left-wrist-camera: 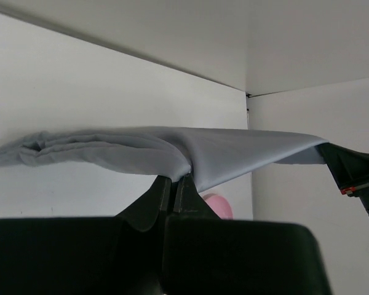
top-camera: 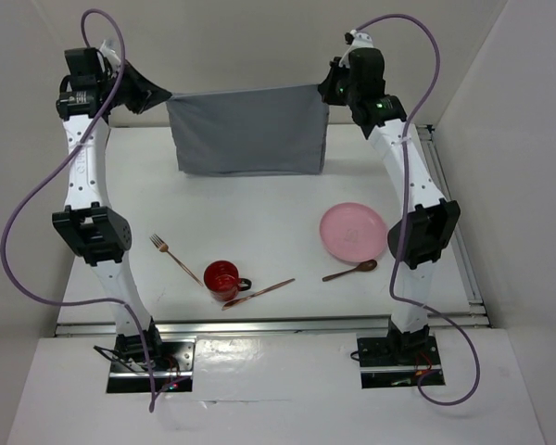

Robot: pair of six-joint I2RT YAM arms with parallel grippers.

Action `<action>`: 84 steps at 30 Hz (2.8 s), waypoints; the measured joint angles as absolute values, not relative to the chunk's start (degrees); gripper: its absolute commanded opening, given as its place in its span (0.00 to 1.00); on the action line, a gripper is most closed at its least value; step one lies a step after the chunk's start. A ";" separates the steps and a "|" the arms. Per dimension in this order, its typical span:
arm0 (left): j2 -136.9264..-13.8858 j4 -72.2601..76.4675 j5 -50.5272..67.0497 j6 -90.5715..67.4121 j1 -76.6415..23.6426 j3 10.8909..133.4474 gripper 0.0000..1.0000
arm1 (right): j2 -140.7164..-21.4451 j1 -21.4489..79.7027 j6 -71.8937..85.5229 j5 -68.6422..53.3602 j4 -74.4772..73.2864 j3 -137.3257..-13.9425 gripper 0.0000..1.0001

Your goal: Set the dinner table for one person

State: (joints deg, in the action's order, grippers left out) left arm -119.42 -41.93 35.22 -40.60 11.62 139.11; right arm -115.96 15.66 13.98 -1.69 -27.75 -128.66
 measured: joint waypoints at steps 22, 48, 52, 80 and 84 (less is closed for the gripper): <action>-76.75 -33.04 26.65 -39.07 19.49 73.91 0.90 | -81.93 22.68 14.92 -11.51 -13.91 -65.34 0.96; -101.82 -35.51 11.25 -36.45 6.17 70.74 0.82 | -98.63 20.62 35.27 -9.56 -29.63 -68.29 0.11; -101.82 -35.07 10.81 -36.49 6.15 70.74 0.81 | -101.45 21.23 34.65 -8.27 -30.15 -68.29 0.09; -106.15 -33.98 6.87 -37.60 7.27 70.06 0.89 | -99.24 14.63 38.57 -10.81 -27.97 -64.31 0.81; -108.01 -34.24 7.35 -37.78 7.44 72.16 0.73 | -101.69 14.63 41.21 -13.23 -26.11 -64.64 0.76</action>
State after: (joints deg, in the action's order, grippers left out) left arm -108.01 -34.24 7.35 -37.78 7.44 72.16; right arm -101.69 14.63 41.21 -13.23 -26.11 -64.64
